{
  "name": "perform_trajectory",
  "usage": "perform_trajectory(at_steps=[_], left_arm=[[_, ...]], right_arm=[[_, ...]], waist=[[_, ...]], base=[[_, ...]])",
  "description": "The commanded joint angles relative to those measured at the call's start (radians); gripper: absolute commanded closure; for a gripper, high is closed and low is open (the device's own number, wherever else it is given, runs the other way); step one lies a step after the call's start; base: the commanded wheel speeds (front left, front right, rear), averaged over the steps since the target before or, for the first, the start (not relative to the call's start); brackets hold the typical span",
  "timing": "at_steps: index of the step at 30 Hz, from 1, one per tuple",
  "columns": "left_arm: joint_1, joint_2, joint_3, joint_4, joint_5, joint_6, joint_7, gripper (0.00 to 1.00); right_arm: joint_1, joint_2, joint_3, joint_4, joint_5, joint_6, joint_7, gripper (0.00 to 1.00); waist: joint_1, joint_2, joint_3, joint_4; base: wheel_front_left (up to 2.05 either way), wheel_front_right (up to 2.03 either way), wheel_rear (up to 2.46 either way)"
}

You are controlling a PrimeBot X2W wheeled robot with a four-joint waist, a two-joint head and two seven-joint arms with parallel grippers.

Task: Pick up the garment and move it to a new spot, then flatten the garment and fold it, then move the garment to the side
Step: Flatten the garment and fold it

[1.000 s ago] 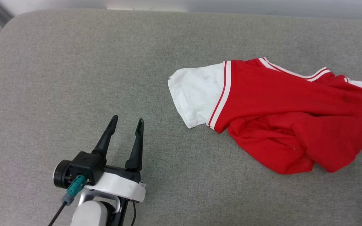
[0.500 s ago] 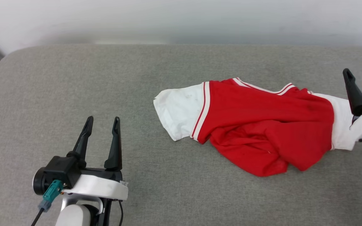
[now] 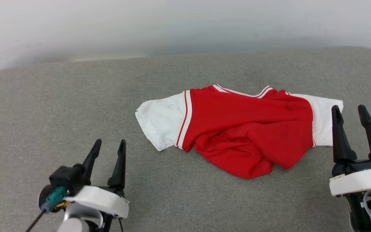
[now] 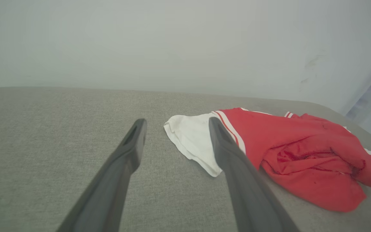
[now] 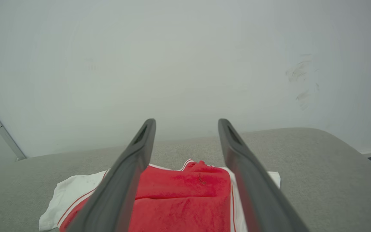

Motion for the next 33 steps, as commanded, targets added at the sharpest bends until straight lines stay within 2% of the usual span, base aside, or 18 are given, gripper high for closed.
perform_trajectory(at_steps=[1, 4, 9, 10, 16, 18, 22, 26, 29, 33], left_arm=[[-0.035, 0.023, -0.010, -0.003, -0.008, -0.004, 0.026, 0.00], [-0.095, 0.067, -0.031, -0.011, -0.024, -0.004, 0.104, 0.00], [-0.267, 0.158, -0.062, -0.025, -0.068, -0.004, 0.350, 0.00], [-0.267, 0.158, -0.062, -0.025, -0.068, -0.004, 0.350, 0.00], [-0.524, 0.325, -0.205, 0.034, -0.182, -0.005, 0.754, 0.00], [-0.594, 0.363, -0.239, 0.071, -0.217, -0.005, 0.866, 0.00], [-0.706, 0.385, -0.247, 0.154, -0.310, -0.005, 1.021, 0.00], [-0.773, 0.410, -0.266, 0.227, -0.337, -0.005, 1.137, 0.00], [-0.791, 0.420, -0.277, 0.266, -0.347, -0.005, 1.198, 0.00], [-0.787, 0.423, -0.294, 0.288, -0.351, -0.005, 1.226, 0.00]], right_arm=[[0.015, 0.011, 0.004, -0.014, -0.009, 0.000, -0.007, 0.00], [0.002, 0.013, 0.007, -0.032, -0.025, 0.000, -0.003, 0.00], [-0.019, 0.021, -0.005, -0.055, -0.041, 0.000, -0.002, 0.00], [-0.019, 0.021, -0.005, -0.055, -0.041, 0.000, -0.002, 0.00], [-0.036, 0.018, 0.021, -0.074, -0.021, 0.000, -0.015, 0.00], [-0.043, 0.018, 0.030, -0.071, -0.017, 0.000, -0.024, 0.00], [-0.058, 0.020, 0.042, -0.059, -0.021, 0.000, -0.037, 0.00], [-0.069, 0.019, 0.053, -0.044, -0.031, 0.000, -0.051, 0.00], [-0.075, 0.025, 0.057, -0.035, -0.033, 0.000, -0.061, 0.00], [-0.073, 0.031, 0.053, -0.022, -0.034, 0.000, -0.072, 0.00]], waist=[[0.0001, 0.0000, 0.022, -0.022], [0.0001, 0.0000, 0.055, -0.045], [0.0001, 0.0000, 0.122, -0.079], [0.0001, 0.0000, 0.122, -0.079], [0.0001, 0.0000, 0.202, -0.110], [0.0001, 0.0000, 0.223, -0.122], [0.0001, 0.0000, 0.260, -0.141], [0.0001, 0.0000, 0.285, -0.157], [0.0001, 0.0000, 0.297, -0.167], [0.0001, 0.0000, 0.309, -0.172]], base=[[0.00, 0.00, 0.00], [0.00, 0.00, 0.00], [0.00, 0.00, 0.00], [0.00, 0.00, 0.00], [0.00, 0.00, 0.00], [0.00, 0.00, 0.00], [0.00, 0.00, 0.00], [0.00, 0.00, 0.00], [0.00, 0.00, 0.00], [0.00, 0.00, 0.00]])
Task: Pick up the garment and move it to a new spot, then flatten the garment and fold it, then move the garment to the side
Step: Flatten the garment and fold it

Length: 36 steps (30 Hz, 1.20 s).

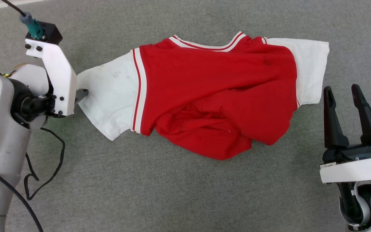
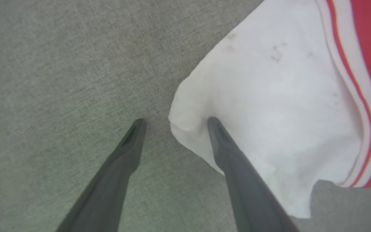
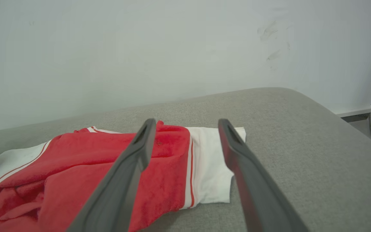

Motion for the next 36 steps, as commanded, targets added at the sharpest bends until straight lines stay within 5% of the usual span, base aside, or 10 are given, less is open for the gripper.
perform_trajectory(at_steps=[1, 5, 7, 11, 17, 24, 29, 36], left_arm=[[0.006, 0.001, -0.011, 0.004, 0.001, 0.000, 0.007, 0.00], [0.041, 0.006, -0.040, 0.016, 0.003, 0.000, 0.002, 0.00], [0.060, -0.005, -0.043, 0.031, -0.009, 0.001, 0.004, 1.00], [0.085, -0.010, -0.031, 0.021, -0.032, 0.001, -0.027, 1.00], [0.143, 0.062, -0.020, -0.050, 0.005, 0.001, -0.158, 1.00], [0.278, 0.100, -0.015, -0.243, -0.038, 0.000, -0.272, 1.00], [0.367, 0.099, -0.022, -0.440, -0.046, 0.017, -0.301, 1.00], [0.454, 0.090, -0.040, -0.680, -0.042, 0.063, -0.299, 1.00]], right_arm=[[-0.006, 0.006, -0.002, 0.004, -0.005, -0.001, -0.008, 0.00], [-0.015, 0.009, 0.001, 0.009, -0.012, -0.001, -0.011, 0.00], [-0.019, 0.008, 0.003, 0.010, -0.017, -0.001, -0.007, 0.00], [-0.023, 0.004, -0.004, 0.014, -0.026, -0.001, 0.003, 0.00], [0.000, -0.012, -0.024, 0.029, -0.033, -0.001, 0.049, 0.00], [0.028, -0.048, -0.055, 0.050, -0.032, -0.001, 0.219, 0.00], [0.000, -0.120, -0.075, 0.037, -0.028, -0.001, 0.437, 0.00], [-0.183, -0.244, -0.118, 0.047, 0.051, -0.001, 0.912, 0.00]], waist=[[-0.0001, 0.0000, 0.004, -0.001], [-0.0001, 0.0000, 0.015, -0.001], [-0.0001, 0.0000, 0.019, 0.002], [-0.0001, 0.0000, 0.009, 0.009], [-0.0001, 0.0000, -0.056, 0.038], [-0.0001, 0.0000, -0.128, 0.096], [-0.0001, 0.0000, -0.140, 0.140], [-0.0001, 0.0000, -0.089, 0.191]], base=[[0.00, 0.00, 0.00], [0.00, 0.00, 0.00], [0.00, 0.00, 0.00], [0.00, 0.00, 0.00], [0.00, 0.00, 0.00], [0.00, 0.00, 0.00], [0.00, 0.00, 0.00], [0.00, 0.00, 0.00]])
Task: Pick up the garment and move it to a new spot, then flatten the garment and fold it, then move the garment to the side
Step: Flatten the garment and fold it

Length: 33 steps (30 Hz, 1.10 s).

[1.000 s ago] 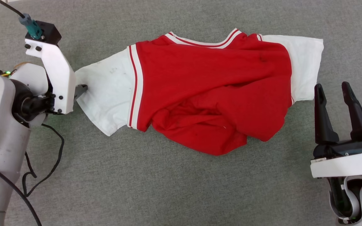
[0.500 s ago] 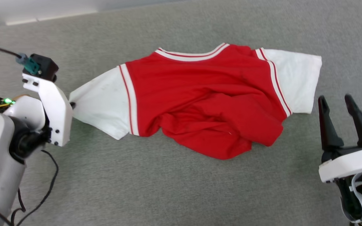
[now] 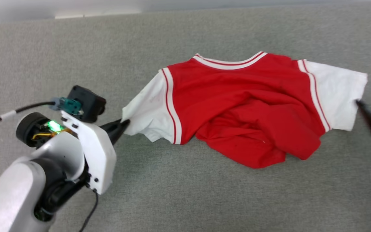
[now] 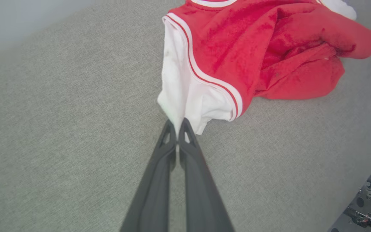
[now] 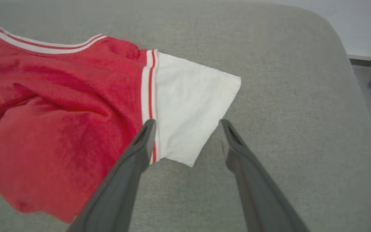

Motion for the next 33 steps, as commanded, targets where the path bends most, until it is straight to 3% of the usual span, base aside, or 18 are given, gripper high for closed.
perform_trajectory(at_steps=[1, 5, 9, 15, 27, 28, 29, 30, 33], left_arm=[[0.014, -0.008, -0.005, -0.039, 0.002, 0.012, 0.003, 1.00], [0.009, -0.022, -0.019, -0.122, 0.015, 0.022, -0.002, 1.00], [-0.020, -0.038, -0.031, -0.168, 0.030, 0.018, -0.015, 1.00], [-0.061, -0.063, -0.051, -0.215, 0.048, 0.004, -0.044, 1.00], [-0.092, -0.079, -0.064, -0.206, 0.055, -0.006, -0.074, 1.00], [-0.093, -0.078, -0.064, -0.203, 0.054, -0.007, -0.077, 1.00], [-0.093, -0.077, -0.063, -0.198, 0.053, -0.007, -0.080, 1.00], [-0.092, -0.075, -0.062, -0.193, 0.053, -0.008, -0.082, 1.00], [-0.091, -0.070, -0.056, -0.173, 0.061, -0.007, -0.092, 1.00]], right_arm=[[-0.057, -0.039, -0.006, 0.020, 0.003, -0.001, 0.085, 0.00], [-0.206, -0.097, -0.032, 0.097, 0.007, 0.000, 0.262, 0.00], [-0.319, -0.123, -0.056, 0.210, -0.014, 0.000, 0.349, 0.00], [-0.408, -0.152, -0.100, 0.368, -0.121, 0.000, 0.325, 0.00], [-0.344, -0.113, -0.063, 0.503, -0.108, 0.001, 0.292, 0.00], [-0.329, -0.109, -0.054, 0.512, -0.104, 0.001, 0.291, 0.37], [-0.318, -0.109, -0.047, 0.518, -0.102, 0.001, 0.286, 0.88], [-0.312, -0.109, -0.042, 0.522, -0.099, 0.002, 0.284, 1.00], [-0.310, -0.127, -0.034, 0.525, -0.093, 0.001, 0.249, 1.00]], waist=[[0.0000, 0.0000, 0.033, 0.026], [0.0000, 0.0000, 0.086, 0.066], [0.0000, 0.0000, 0.130, 0.105], [0.0000, 0.0000, 0.199, 0.162], [0.0000, 0.0000, 0.235, 0.196], [0.0000, 0.0000, 0.234, 0.196], [0.0000, 0.0000, 0.233, 0.196], [0.0000, 0.0000, 0.231, 0.196], [0.0000, 0.0000, 0.213, 0.190]], base=[[0.00, 0.00, 0.00], [0.00, 0.00, 0.00], [0.00, 0.00, 0.00], [0.00, 0.00, 0.00], [0.00, 0.00, 0.00], [0.00, 0.00, 0.00], [0.00, 0.00, 0.00], [0.00, 0.00, 0.00], [0.00, 0.00, 0.00]])
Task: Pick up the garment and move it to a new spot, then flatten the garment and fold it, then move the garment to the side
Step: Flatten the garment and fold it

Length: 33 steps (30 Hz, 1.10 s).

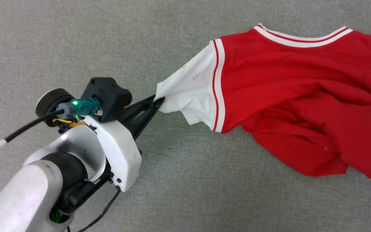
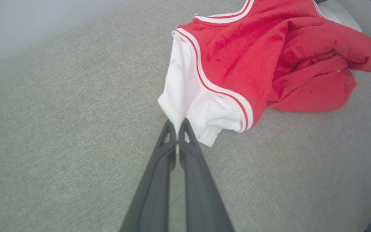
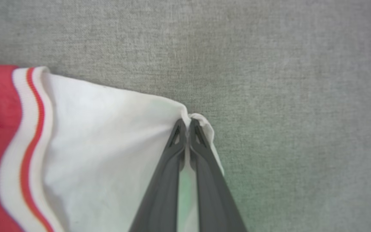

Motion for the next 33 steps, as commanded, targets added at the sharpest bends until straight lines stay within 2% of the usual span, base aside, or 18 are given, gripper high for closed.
perform_trajectory(at_steps=[1, 5, 11, 20, 26, 33], left_arm=[[-0.008, -0.001, 0.003, 0.005, 0.004, 0.000, -0.008, 1.00], [0.007, -0.005, 0.021, 0.038, 0.000, 0.013, -0.034, 1.00], [0.038, 0.021, 0.063, 0.078, 0.002, 0.033, -0.071, 1.00], [0.118, 0.061, 0.178, 0.050, -0.018, 0.101, -0.129, 1.00], [0.175, 0.095, 0.280, -0.017, -0.039, 0.148, -0.158, 1.00], [0.183, 0.126, 0.404, -0.099, -0.065, 0.179, -0.200, 1.00]], right_arm=[[0.082, 0.035, 0.023, 0.062, 0.006, 0.003, 0.011, 1.00], [0.053, 0.031, 0.029, 0.044, 0.044, 0.003, -0.057, 1.00], [0.038, 0.010, 0.063, -0.005, 0.116, 0.001, -0.135, 1.00], [0.066, -0.004, 0.089, -0.143, 0.229, 0.001, -0.228, 1.00], [0.107, -0.016, 0.105, -0.273, 0.276, 0.001, -0.239, 1.00], [0.103, -0.016, 0.094, -0.451, 0.314, 0.001, -0.216, 1.00]], waist=[[0.0001, 0.0000, -0.015, -0.007], [0.0001, 0.0000, -0.069, -0.025], [0.0001, 0.0000, -0.184, -0.070], [0.0001, 0.0000, -0.336, -0.130], [0.0001, 0.0000, -0.411, -0.168], [0.0001, 0.0000, -0.441, -0.195]], base=[[0.00, 0.00, 0.00], [0.00, 0.00, 0.00], [0.00, 0.00, 0.00], [0.00, 0.00, 0.00], [0.00, 0.00, 0.00], [0.00, 0.00, 0.00]])
